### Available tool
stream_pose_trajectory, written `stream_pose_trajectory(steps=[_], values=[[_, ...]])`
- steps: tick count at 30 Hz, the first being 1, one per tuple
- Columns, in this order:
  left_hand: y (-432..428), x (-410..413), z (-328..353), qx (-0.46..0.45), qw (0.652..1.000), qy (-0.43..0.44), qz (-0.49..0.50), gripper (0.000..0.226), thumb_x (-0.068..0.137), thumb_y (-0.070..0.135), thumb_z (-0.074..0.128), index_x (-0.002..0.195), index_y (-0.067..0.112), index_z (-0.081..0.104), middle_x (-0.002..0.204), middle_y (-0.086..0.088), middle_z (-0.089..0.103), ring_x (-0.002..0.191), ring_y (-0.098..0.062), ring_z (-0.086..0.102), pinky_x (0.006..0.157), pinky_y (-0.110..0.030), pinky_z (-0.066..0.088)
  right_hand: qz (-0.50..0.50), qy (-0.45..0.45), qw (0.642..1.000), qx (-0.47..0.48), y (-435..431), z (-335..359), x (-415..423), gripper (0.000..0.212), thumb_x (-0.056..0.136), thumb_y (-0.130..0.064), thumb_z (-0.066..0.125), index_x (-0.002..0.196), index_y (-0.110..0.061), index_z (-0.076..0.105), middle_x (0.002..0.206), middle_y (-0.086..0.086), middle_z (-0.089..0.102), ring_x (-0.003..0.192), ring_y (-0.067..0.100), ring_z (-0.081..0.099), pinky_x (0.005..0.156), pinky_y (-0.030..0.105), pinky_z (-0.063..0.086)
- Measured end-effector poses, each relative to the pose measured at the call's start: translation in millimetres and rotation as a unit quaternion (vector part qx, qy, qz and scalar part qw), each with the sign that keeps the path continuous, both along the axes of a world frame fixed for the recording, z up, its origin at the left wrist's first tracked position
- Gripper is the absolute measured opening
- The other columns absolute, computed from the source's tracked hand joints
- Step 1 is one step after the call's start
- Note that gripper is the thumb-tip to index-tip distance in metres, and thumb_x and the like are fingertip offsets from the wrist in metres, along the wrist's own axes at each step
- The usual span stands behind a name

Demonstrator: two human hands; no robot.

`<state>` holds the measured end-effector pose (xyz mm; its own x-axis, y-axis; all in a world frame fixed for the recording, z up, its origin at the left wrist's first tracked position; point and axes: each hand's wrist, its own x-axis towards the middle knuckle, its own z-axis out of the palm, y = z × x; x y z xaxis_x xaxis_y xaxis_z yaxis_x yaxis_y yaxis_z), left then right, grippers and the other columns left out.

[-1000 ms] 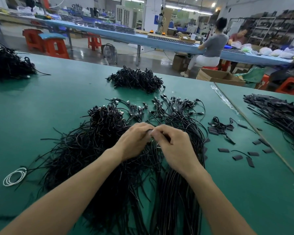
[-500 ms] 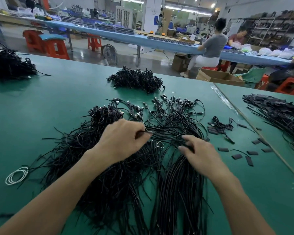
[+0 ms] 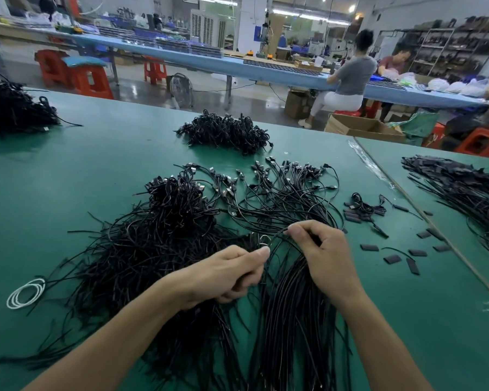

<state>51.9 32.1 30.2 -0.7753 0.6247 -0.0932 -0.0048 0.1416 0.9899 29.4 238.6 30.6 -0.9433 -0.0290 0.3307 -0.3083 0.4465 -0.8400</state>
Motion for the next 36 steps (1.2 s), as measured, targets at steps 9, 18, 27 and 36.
stream_pose_trajectory(steps=[9,18,27,36], values=[[17.2,-9.5,6.2,0.362,0.9,-0.052,0.236,0.042,0.097,0.039,0.045,0.082,0.009,0.07,0.059,0.001,0.048,0.051,-0.011,0.047,0.047,-0.022,0.047,0.219,-0.131,0.956,0.143,-25.9,0.0,25.9,0.033,0.104,-0.027,0.049,0.072,-0.025,0.058,0.057,-0.007,0.043,0.052,0.014,0.035,0.049,0.036,0.031],[19.3,-4.2,-17.4,0.012,0.969,0.144,0.202,0.05,0.097,0.051,0.041,0.055,0.029,0.056,0.046,0.011,0.046,0.042,-0.004,0.038,0.042,-0.019,0.03,0.163,-0.029,0.969,0.185,-20.6,29.4,22.6,0.017,0.094,-0.031,0.067,0.082,-0.022,0.075,0.074,-0.011,0.066,0.071,0.006,0.06,0.066,0.025,0.048],[4.8,7.1,4.3,0.254,0.951,-0.164,0.058,0.053,0.098,0.053,0.045,0.054,0.023,0.039,0.044,0.009,0.027,0.036,-0.005,0.023,0.036,-0.017,0.025,0.117,-0.05,0.992,-0.015,-27.2,15.4,19.8,0.032,0.091,-0.048,0.056,0.071,-0.026,0.068,0.053,-0.009,0.043,0.05,0.01,0.034,0.047,0.029,0.028],[12.5,-13.3,-16.6,0.168,0.923,0.148,0.313,0.037,0.098,0.038,0.043,0.093,0.02,0.075,0.095,-0.002,0.076,0.092,-0.017,0.072,0.08,-0.027,0.057,0.178,-0.108,0.95,0.234,-37.8,16.3,33.6,0.029,0.102,-0.029,0.048,0.074,-0.024,0.056,0.064,-0.008,0.055,0.054,0.008,0.047,0.055,0.032,0.043]])
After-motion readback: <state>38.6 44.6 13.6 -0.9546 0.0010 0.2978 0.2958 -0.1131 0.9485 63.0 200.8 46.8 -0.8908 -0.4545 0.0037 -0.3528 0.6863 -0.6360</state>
